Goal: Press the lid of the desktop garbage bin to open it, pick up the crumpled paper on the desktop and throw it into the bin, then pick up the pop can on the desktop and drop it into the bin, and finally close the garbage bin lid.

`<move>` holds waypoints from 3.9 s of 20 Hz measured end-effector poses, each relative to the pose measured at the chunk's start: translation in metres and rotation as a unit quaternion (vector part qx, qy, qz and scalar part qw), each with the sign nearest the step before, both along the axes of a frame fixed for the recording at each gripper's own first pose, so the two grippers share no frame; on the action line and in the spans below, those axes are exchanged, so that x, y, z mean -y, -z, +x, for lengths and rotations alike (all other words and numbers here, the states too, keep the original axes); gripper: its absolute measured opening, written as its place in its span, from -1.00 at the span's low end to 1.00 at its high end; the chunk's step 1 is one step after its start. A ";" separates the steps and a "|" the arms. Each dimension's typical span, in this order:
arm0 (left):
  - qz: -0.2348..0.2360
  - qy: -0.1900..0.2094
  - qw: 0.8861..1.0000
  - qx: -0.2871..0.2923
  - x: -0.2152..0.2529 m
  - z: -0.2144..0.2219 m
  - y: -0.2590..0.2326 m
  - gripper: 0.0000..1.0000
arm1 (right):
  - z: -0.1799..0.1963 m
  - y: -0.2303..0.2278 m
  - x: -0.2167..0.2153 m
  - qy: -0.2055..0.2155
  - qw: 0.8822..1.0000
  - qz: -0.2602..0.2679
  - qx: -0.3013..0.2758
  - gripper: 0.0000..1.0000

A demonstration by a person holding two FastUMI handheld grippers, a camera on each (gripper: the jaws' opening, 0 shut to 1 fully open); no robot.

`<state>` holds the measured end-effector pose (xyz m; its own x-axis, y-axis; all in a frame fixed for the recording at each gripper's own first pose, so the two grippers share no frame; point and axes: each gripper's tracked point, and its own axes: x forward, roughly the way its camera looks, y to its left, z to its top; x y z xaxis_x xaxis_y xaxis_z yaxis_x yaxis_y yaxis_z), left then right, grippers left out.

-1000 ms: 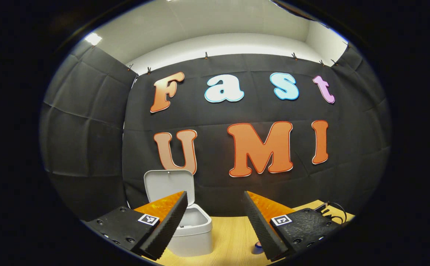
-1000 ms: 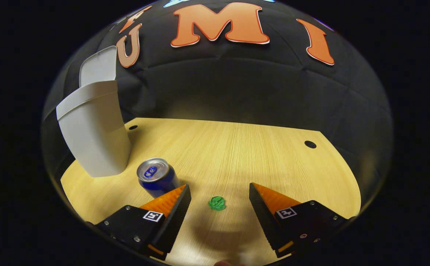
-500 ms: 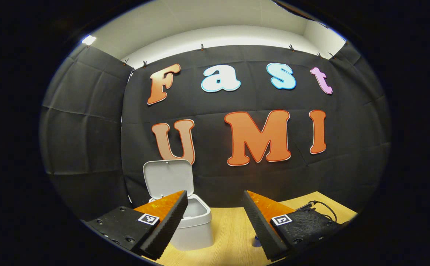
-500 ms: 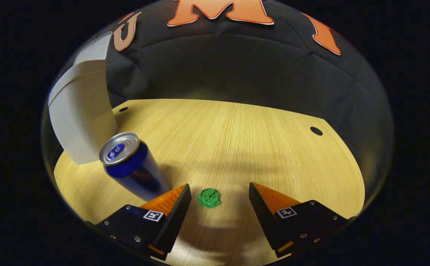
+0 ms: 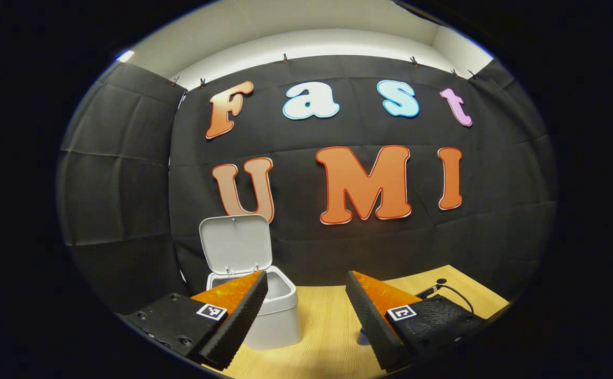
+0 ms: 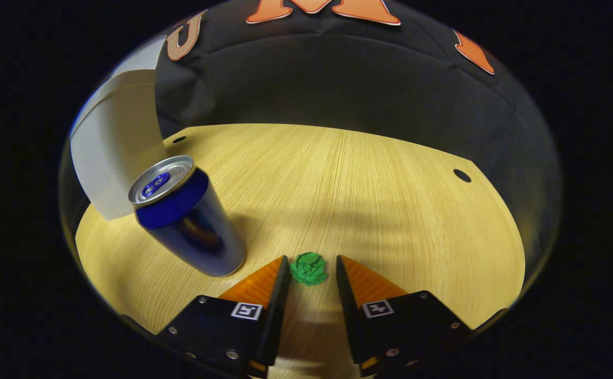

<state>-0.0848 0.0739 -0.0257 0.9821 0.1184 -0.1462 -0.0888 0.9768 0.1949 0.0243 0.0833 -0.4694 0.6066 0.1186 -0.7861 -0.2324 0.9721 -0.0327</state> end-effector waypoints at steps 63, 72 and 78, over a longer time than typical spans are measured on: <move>-0.041 -0.173 0.983 0.040 -0.210 -0.097 0.006 0.89 | 0.071 -0.363 -0.361 -0.225 0.907 0.220 0.282 -0.67; -0.043 -0.181 0.982 0.034 -0.206 -0.102 0.007 0.89 | 0.081 -0.345 -0.370 -0.221 0.913 0.207 0.274 -0.58; -0.045 -0.181 0.982 0.030 -0.205 -0.099 0.008 0.89 | 0.083 -0.340 -0.370 -0.221 0.914 0.207 0.271 -0.40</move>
<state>-0.1835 0.2788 -0.0341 0.8849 0.4511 -0.1161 -0.4424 0.8919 0.0934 0.1072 0.4536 -0.1290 0.7140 0.6655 -0.2173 -0.6645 0.7420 0.0888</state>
